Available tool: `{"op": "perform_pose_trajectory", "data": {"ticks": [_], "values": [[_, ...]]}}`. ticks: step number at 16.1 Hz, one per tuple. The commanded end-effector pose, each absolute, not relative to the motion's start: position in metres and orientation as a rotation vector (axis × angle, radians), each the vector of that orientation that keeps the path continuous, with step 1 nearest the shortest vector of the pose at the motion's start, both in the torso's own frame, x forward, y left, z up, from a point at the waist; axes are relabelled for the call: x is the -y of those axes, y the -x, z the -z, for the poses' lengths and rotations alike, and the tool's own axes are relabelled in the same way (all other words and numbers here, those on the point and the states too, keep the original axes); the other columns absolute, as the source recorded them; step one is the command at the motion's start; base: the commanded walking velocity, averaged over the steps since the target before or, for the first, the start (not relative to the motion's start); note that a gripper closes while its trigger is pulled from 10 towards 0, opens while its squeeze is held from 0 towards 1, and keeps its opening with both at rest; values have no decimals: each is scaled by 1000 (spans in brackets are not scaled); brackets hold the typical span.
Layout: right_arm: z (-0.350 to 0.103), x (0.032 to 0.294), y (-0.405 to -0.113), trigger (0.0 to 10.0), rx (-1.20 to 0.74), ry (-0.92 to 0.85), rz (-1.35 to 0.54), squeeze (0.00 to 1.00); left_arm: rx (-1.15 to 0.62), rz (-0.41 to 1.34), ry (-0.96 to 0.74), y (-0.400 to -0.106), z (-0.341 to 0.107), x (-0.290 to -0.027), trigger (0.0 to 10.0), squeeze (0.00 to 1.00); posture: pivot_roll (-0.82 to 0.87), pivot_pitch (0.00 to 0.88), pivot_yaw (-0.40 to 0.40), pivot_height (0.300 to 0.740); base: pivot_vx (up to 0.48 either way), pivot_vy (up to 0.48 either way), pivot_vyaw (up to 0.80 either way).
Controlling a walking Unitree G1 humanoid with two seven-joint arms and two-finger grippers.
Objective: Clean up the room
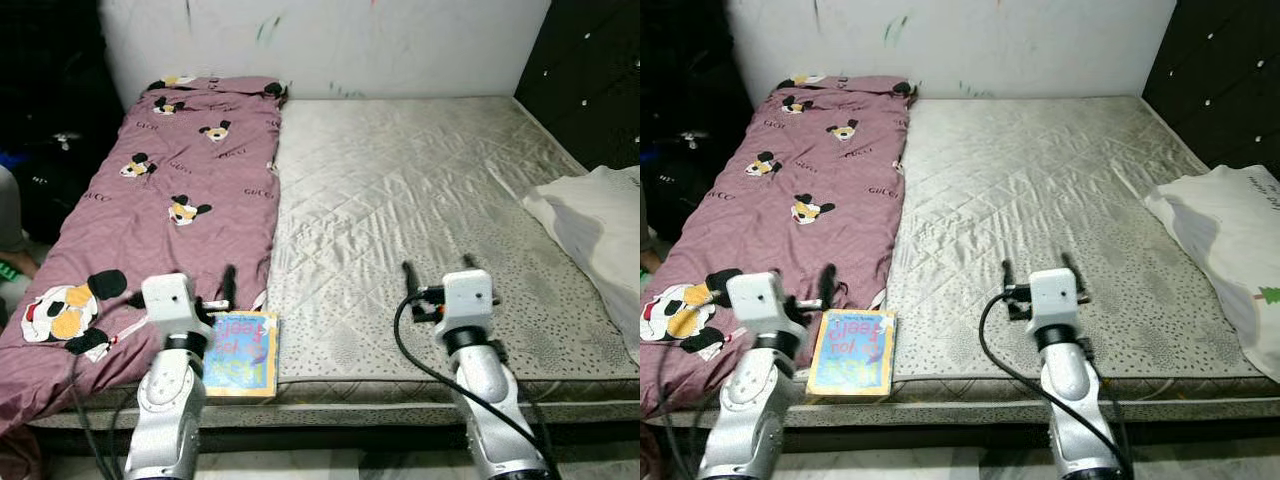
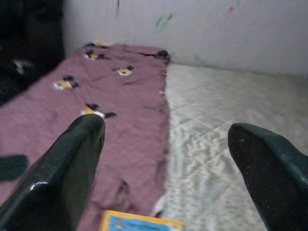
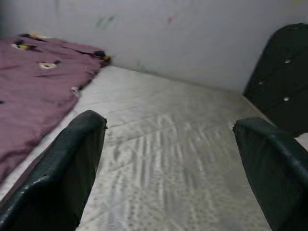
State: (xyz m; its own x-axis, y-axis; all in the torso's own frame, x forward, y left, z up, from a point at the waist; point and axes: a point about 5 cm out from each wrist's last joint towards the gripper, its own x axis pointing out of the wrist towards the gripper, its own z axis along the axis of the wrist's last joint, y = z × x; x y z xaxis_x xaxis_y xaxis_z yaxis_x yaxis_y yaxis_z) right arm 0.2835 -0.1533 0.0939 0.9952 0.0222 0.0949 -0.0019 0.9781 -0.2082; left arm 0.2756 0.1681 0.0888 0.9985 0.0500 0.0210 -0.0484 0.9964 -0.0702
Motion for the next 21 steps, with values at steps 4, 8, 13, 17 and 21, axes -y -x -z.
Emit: {"op": "perform_pose_trajectory", "data": {"ticks": [4, 8, 13, 17, 21], "values": [[-98, 161, -280, 10000, 87, 173, -10, 0, 37, -82, -61, -268, -91, -187, 10000, 0, 11, 0, 9, 740, 0, 0, 0], [-88, 156, -280, 10000, 70, 211, 1, 0, -5, -101, -1, -268, -80, -186, 10000, 0, 11, 0, 3, 740, 0, 0, 0], [-85, 157, -282, 10000, 42, 174, -10, 0, -24, -96, 43, -271, -76, -187, 10000, 0, 8, 0, -1, 740, 0, 0, 0], [-81, 157, -284, 10000, 30, 169, -16, 0, -28, -84, 65, -274, -74, -186, 10000, 0, 5, 0, 0, 740, 0, 0, 0], [-80, 155, -285, 10000, 25, 169, -27, 0, -24, -74, 67, -275, -74, -185, 10000, 0, 7, 0, -2, 740, 0, 0, 0]]}}
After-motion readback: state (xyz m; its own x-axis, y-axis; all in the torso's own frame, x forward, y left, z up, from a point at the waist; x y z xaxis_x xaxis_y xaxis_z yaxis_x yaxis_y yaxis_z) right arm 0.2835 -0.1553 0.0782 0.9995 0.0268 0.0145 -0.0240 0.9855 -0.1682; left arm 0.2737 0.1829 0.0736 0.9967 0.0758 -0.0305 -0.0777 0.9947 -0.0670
